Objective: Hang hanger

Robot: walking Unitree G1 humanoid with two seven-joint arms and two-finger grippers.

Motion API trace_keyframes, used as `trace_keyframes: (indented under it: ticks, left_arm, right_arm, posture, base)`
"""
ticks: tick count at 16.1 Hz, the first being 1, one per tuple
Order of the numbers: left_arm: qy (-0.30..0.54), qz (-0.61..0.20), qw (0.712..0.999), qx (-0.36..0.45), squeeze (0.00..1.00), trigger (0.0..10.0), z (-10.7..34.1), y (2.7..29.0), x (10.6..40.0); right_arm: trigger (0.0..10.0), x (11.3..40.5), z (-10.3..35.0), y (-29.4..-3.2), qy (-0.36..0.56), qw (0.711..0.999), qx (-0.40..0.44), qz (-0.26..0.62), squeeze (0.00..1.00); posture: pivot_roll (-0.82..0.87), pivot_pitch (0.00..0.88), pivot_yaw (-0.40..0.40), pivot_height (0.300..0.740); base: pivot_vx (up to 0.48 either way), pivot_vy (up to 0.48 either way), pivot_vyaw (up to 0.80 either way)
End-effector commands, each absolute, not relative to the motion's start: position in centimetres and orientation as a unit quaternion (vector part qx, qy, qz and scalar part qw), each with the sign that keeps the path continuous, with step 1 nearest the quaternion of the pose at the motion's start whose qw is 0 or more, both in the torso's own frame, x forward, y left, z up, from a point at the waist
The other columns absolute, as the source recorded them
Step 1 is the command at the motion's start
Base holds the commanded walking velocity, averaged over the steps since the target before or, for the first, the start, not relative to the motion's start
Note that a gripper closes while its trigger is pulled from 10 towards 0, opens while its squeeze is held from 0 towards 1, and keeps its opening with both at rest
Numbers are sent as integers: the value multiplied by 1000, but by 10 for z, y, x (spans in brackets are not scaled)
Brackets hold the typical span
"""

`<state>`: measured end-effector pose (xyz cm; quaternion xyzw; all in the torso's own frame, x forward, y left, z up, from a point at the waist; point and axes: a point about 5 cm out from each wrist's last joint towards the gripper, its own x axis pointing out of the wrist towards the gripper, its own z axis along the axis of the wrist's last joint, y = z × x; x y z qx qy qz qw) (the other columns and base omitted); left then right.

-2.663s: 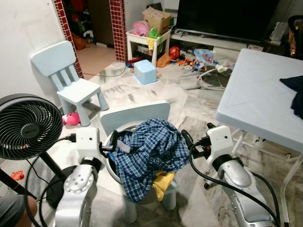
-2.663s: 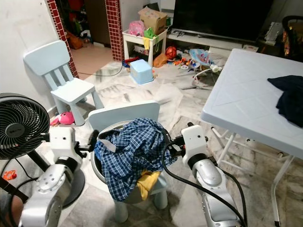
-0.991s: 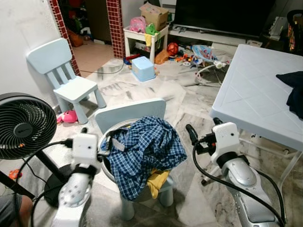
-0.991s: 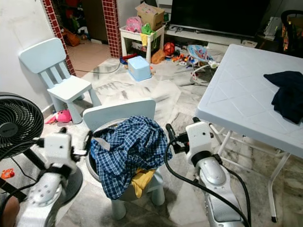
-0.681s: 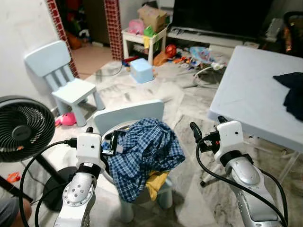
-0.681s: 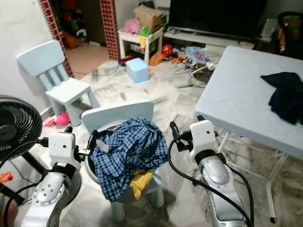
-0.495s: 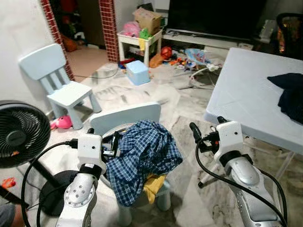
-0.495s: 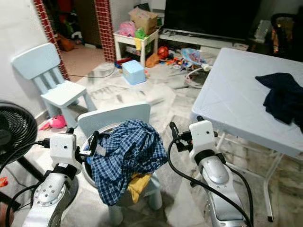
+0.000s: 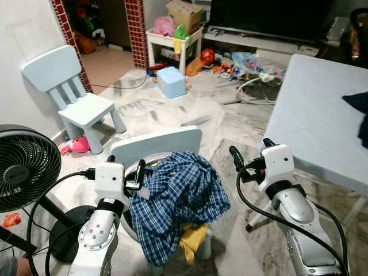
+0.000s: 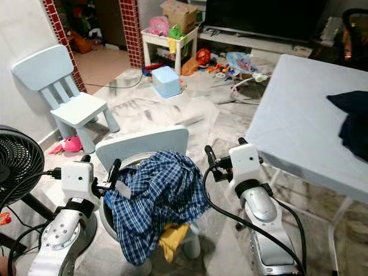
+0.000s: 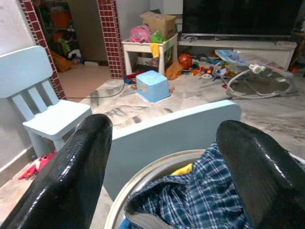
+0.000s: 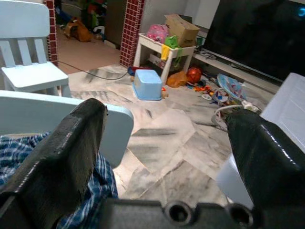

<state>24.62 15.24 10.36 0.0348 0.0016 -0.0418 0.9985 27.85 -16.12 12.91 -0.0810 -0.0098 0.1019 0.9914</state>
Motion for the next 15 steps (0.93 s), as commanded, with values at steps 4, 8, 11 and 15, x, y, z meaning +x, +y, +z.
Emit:
trace_keyframes:
  ticks: [4, 8, 11, 15]
  left_arm:
    - [6, -53, 998, 37, 0, 10000, 103, 148, 248]
    - [8, -54, 998, 33, 0, 10000, 102, 147, 247]
    - [20, -34, 998, 41, 0, 10000, 99, 150, 245]
    - [13, -44, 998, 40, 0, 10000, 102, 144, 246]
  right_arm:
    - [10000, 276, 128, -163, -10, 991, -88, 96, 0]
    - [10000, 277, 128, -163, -10, 991, -90, 97, 0]
    - [10000, 277, 128, -162, -9, 991, -91, 99, 0]
    - [10000, 277, 127, -160, -8, 990, -93, 106, 0]
  posture:
    - [-117, 0, -7, 740]
    - [-114, 0, -12, 740]
    - [-112, 0, -14, 740]
    - [-116, 0, -14, 740]
  base:
    - [385, 0, 0]
    - [392, 0, 0]
    - [112, 0, 0]
    - [0, 0, 0]
